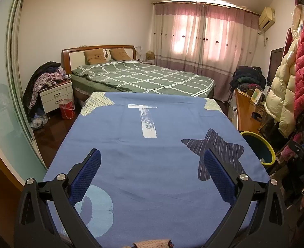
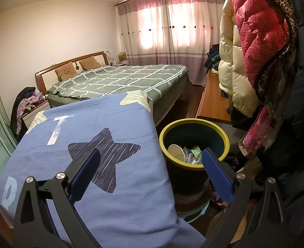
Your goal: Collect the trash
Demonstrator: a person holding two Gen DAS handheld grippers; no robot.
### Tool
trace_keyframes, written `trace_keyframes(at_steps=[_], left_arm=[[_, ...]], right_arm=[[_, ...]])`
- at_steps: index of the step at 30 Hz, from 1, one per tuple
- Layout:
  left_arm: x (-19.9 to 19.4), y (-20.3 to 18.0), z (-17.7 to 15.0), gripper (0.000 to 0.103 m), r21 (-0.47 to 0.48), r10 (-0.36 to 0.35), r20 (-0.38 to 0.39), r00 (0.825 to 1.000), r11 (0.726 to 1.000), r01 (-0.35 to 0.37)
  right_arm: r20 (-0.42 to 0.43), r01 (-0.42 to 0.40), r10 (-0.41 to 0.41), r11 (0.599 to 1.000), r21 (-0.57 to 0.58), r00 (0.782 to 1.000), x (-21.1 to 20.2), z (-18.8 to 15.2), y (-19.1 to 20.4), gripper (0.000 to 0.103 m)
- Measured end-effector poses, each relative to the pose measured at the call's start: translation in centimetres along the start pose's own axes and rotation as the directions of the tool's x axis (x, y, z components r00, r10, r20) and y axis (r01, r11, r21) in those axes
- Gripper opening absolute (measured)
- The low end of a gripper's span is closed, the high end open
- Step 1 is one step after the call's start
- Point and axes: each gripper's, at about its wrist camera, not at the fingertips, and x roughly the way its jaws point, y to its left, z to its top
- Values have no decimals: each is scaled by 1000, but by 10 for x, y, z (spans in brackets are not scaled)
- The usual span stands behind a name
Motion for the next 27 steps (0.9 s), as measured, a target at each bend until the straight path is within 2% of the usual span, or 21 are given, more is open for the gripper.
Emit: trace_keyframes(at_steps=[27], left_arm=[[5, 0, -4, 98, -3, -14, -7, 1000, 1000, 14]], right_arm=[[-5, -3, 3, 1000, 1, 1000, 1, -3, 4, 94]])
